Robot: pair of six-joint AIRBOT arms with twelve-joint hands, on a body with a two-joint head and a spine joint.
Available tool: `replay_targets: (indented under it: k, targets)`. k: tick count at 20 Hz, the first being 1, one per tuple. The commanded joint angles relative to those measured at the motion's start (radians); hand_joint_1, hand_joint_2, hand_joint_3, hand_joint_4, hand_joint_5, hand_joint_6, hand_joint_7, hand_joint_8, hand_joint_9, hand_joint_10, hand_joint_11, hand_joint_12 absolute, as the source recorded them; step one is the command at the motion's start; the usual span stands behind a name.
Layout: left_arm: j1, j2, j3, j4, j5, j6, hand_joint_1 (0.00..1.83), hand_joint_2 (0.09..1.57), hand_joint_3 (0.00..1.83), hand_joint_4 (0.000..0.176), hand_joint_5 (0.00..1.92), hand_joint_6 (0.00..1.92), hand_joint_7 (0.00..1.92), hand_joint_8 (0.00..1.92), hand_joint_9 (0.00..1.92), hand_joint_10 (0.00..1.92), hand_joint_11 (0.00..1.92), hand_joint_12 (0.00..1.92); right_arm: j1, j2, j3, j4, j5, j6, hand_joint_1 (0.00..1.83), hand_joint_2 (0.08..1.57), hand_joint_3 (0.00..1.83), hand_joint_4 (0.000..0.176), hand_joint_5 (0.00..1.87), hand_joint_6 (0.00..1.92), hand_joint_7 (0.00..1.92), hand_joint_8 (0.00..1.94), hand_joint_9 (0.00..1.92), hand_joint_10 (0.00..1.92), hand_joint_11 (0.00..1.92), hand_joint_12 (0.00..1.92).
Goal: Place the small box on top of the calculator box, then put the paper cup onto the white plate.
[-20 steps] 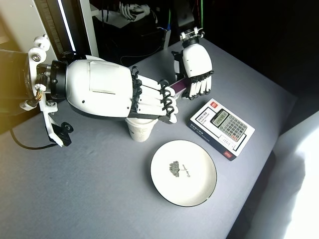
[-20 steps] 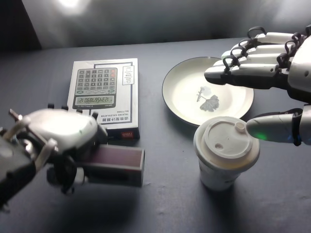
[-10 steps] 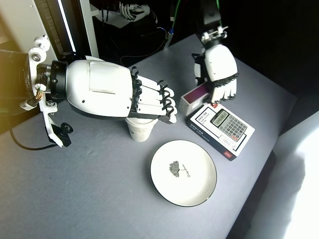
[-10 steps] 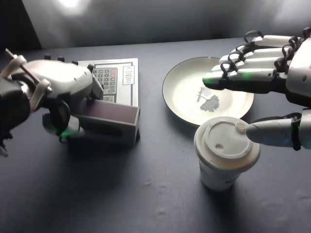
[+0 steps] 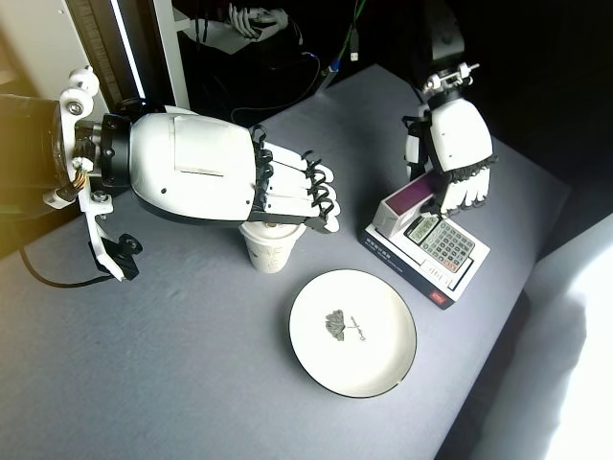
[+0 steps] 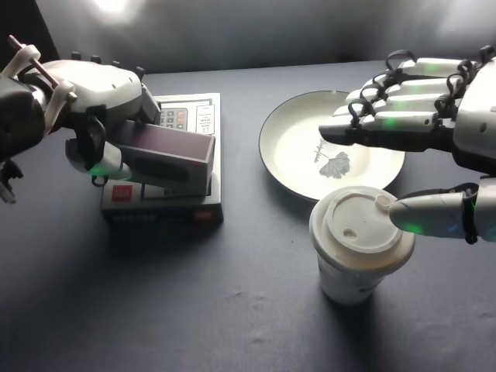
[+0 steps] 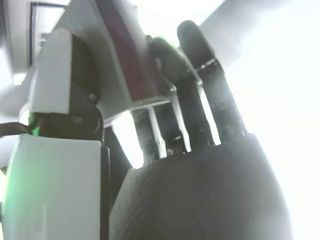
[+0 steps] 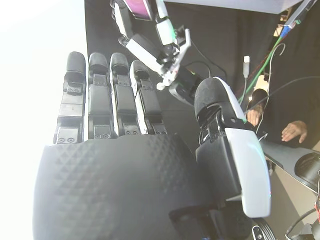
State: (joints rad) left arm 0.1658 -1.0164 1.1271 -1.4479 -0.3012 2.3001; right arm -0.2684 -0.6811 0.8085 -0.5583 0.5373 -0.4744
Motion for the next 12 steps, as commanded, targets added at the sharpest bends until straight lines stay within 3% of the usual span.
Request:
replay_targets:
  k: [1, 5, 6, 7, 8, 9, 10, 11, 12]
  targets:
    - [-0.013, 0.004, 0.015, 0.029, -0.010, -0.001, 1.34, 1.22, 0.00, 0.000, 0.82, 0.95, 0.82, 1.43, 0.61, 1.54, 0.40, 1.33, 0.014, 0.009, -0.005, 0.033, 0.114, 0.003, 0.00, 1.39, 0.00, 0.000, 0.16, 0.00, 0.21, 0.00, 0.19, 0.00, 0.00, 0.55]
    - [-0.013, -0.032, 0.082, 0.075, 0.006, -0.054, 1.34, 1.21, 0.00, 0.000, 0.85, 0.89, 0.81, 1.45, 0.62, 1.53, 0.43, 1.31, 0.014, 0.009, -0.008, 0.033, 0.115, 0.003, 0.00, 1.39, 0.00, 0.000, 0.19, 0.00, 0.24, 0.00, 0.22, 0.01, 0.00, 0.57]
    - [-0.013, -0.037, 0.091, 0.075, 0.006, -0.054, 1.25, 1.17, 0.00, 0.000, 0.94, 0.78, 0.86, 1.43, 0.70, 1.07, 0.47, 1.26, 0.014, 0.009, -0.008, 0.033, 0.115, 0.002, 0.00, 1.39, 0.00, 0.000, 0.21, 0.01, 0.25, 0.01, 0.23, 0.01, 0.00, 0.57]
    - [-0.013, -0.039, 0.097, 0.075, 0.006, -0.055, 1.33, 1.20, 0.00, 0.000, 0.88, 0.86, 0.83, 1.43, 0.65, 1.41, 0.46, 1.27, 0.014, 0.009, -0.008, 0.033, 0.115, 0.002, 0.00, 1.39, 0.00, 0.000, 0.21, 0.01, 0.26, 0.01, 0.24, 0.01, 0.00, 0.62]
    - [-0.013, -0.040, 0.100, 0.075, 0.006, -0.055, 1.35, 1.21, 0.00, 0.000, 0.86, 0.88, 0.82, 1.44, 0.64, 1.55, 0.44, 1.32, 0.014, 0.009, -0.008, 0.033, 0.115, 0.002, 0.01, 1.39, 0.00, 0.000, 0.24, 0.01, 0.29, 0.01, 0.28, 0.02, 0.00, 0.73]
    - [-0.012, -0.040, 0.102, 0.075, 0.006, -0.056, 1.35, 1.21, 0.00, 0.000, 0.86, 0.87, 0.82, 1.44, 0.64, 1.56, 0.43, 1.32, 0.014, 0.009, -0.008, 0.033, 0.116, 0.001, 0.02, 1.40, 0.00, 0.000, 0.25, 0.01, 0.30, 0.01, 0.29, 0.02, 0.00, 0.76]
    - [-0.012, -0.040, 0.102, 0.075, 0.006, -0.057, 1.34, 1.22, 0.00, 0.000, 0.77, 1.01, 0.83, 1.41, 0.62, 1.55, 0.41, 1.32, 0.014, 0.009, -0.008, 0.033, 0.116, 0.001, 0.00, 1.40, 0.00, 0.000, 0.22, 0.00, 0.27, 0.00, 0.26, 0.00, 0.00, 0.68]
    - [-0.011, -0.040, 0.102, 0.075, 0.006, -0.059, 1.26, 1.20, 0.00, 0.000, 0.76, 1.06, 0.88, 1.37, 0.62, 1.16, 0.38, 1.30, 0.014, 0.009, -0.008, 0.033, 0.116, 0.001, 0.00, 1.40, 0.00, 0.000, 0.23, 0.00, 0.28, 0.00, 0.26, 0.00, 0.00, 0.69]
    - [-0.011, -0.040, 0.102, 0.075, 0.005, -0.062, 1.24, 1.20, 0.00, 0.000, 0.72, 1.15, 0.92, 1.29, 0.66, 0.92, 0.37, 1.26, 0.014, 0.009, -0.008, 0.033, 0.117, 0.001, 0.00, 1.39, 0.00, 0.000, 0.23, 0.00, 0.27, 0.00, 0.24, 0.00, 0.00, 0.66]
